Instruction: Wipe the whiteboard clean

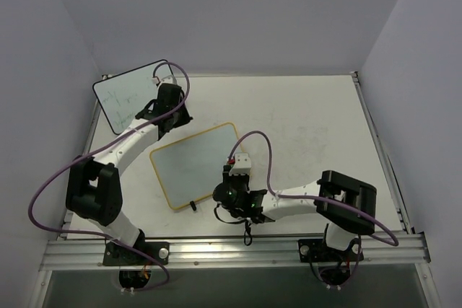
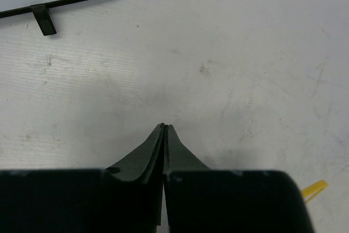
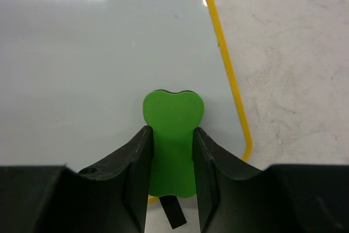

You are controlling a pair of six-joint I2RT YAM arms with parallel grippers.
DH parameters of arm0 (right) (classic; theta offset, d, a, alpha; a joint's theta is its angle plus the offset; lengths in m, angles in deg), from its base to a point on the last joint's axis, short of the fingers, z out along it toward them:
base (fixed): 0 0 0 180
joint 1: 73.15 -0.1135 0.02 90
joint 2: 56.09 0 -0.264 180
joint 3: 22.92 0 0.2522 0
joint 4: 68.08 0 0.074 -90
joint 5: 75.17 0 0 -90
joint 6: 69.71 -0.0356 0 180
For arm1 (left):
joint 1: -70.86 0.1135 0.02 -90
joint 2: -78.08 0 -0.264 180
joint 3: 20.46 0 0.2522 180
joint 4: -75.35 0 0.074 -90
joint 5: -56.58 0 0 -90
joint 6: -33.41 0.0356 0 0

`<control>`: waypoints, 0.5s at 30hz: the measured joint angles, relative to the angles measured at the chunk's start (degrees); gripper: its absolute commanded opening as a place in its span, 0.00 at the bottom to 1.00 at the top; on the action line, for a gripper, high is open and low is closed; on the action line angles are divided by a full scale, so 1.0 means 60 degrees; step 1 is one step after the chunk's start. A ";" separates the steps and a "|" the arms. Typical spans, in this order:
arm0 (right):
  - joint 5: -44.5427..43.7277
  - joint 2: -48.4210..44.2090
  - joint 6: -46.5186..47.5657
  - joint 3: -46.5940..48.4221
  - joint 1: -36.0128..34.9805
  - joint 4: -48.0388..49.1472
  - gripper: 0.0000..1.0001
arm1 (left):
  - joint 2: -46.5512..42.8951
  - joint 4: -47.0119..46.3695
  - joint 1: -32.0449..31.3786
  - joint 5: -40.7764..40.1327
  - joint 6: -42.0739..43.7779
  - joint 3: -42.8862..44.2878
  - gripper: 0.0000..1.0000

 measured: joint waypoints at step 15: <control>0.2062 -0.3534 0.0240 0.0918 0.3738 -0.2226 0.00 | -0.1151 0.0219 0.0036 0.0342 0.0000 0.0219 0.10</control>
